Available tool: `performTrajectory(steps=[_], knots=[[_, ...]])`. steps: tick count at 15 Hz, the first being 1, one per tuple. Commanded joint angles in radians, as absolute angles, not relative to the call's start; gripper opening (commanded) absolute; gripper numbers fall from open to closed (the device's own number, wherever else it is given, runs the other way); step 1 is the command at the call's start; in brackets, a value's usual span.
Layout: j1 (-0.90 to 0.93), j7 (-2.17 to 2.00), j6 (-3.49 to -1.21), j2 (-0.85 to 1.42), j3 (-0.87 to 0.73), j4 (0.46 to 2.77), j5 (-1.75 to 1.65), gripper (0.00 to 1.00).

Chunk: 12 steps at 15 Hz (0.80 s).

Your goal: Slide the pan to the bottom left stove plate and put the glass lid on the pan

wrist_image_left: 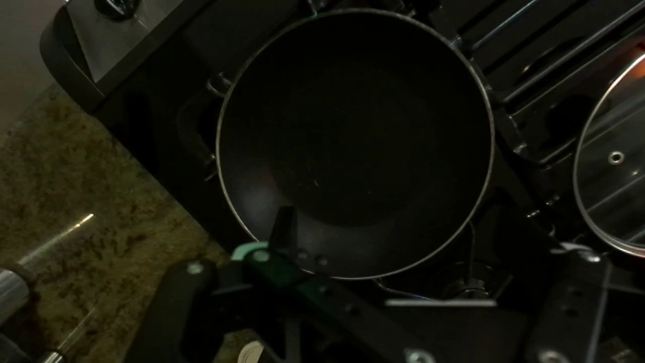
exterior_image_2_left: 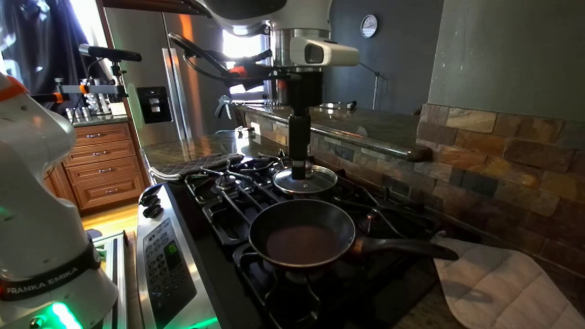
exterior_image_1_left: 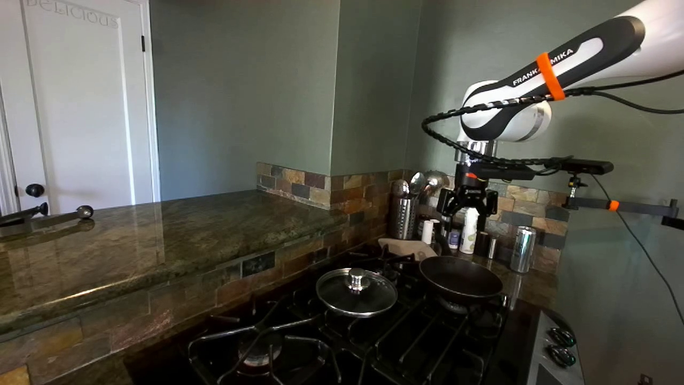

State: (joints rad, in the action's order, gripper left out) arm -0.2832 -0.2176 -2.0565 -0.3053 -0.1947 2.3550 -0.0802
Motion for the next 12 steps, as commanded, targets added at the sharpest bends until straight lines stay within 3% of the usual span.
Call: performTrajectory(steps=[1, 12], knots=[[-0.298, -0.204, -2.084, -0.261, -0.231, 2.331, -0.066, 1.00], [-0.312, -0.140, -2.227, -0.093, -0.312, 2.253, 0.017, 1.00]])
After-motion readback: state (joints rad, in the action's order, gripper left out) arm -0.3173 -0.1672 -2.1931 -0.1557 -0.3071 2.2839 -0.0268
